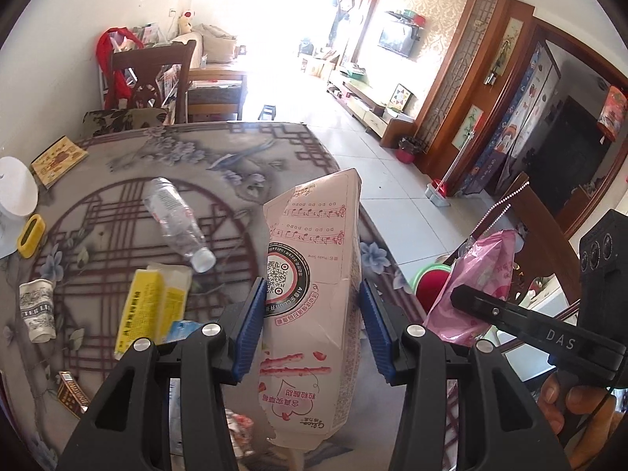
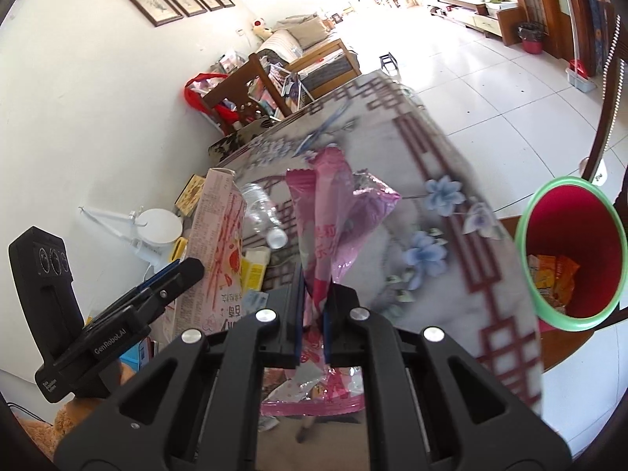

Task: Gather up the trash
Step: 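Drop the pink wrapper into the bin with the right tool while the left drops the bag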

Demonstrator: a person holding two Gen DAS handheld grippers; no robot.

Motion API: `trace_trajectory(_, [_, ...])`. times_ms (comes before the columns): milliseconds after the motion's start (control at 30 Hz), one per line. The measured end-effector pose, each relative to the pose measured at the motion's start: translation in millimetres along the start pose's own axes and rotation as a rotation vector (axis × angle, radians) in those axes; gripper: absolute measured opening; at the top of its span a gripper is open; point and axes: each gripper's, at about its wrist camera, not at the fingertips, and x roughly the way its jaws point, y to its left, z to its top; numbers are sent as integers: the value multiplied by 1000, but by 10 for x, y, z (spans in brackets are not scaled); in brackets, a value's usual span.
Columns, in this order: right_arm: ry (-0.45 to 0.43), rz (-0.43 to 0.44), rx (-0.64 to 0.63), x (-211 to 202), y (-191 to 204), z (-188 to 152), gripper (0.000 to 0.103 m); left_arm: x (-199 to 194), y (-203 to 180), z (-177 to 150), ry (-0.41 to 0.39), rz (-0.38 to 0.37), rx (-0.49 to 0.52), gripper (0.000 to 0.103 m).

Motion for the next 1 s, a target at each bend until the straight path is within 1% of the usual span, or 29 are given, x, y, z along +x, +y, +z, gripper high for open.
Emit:
trace_trajectory(233, [-3, -3, 17, -172, -378, 80, 8, 160, -373, 18, 12, 4, 16, 45])
trace_trajectory(300, [-4, -5, 20, -187, -418, 95, 8, 199, -471, 15, 19, 4, 19, 45])
trace_trajectory(433, [-8, -24, 35, -269, -614, 151, 8, 291, -639, 1, 36, 2, 26, 45])
trace_trajectory(533, [-21, -58, 43, -336, -801, 196, 8, 345, -741, 0, 46, 1, 33, 45])
trace_trajectory(667, [-51, -123, 74, -454, -1129, 265, 8, 411, -885, -19, 55, 3, 43, 45])
trace_trajectory(800, [-91, -256, 72, -538, -1523, 385, 8, 497, -1024, -41, 80, 0, 58, 45])
trace_trajectory(967, [-116, -355, 100, -535, -1964, 489, 9, 623, -1261, -53, 110, -16, 97, 45])
trace_trajectory(1000, [-121, -363, 103, -536, -2033, 494, 10, 651, -1318, -48, 116, -23, 106, 45])
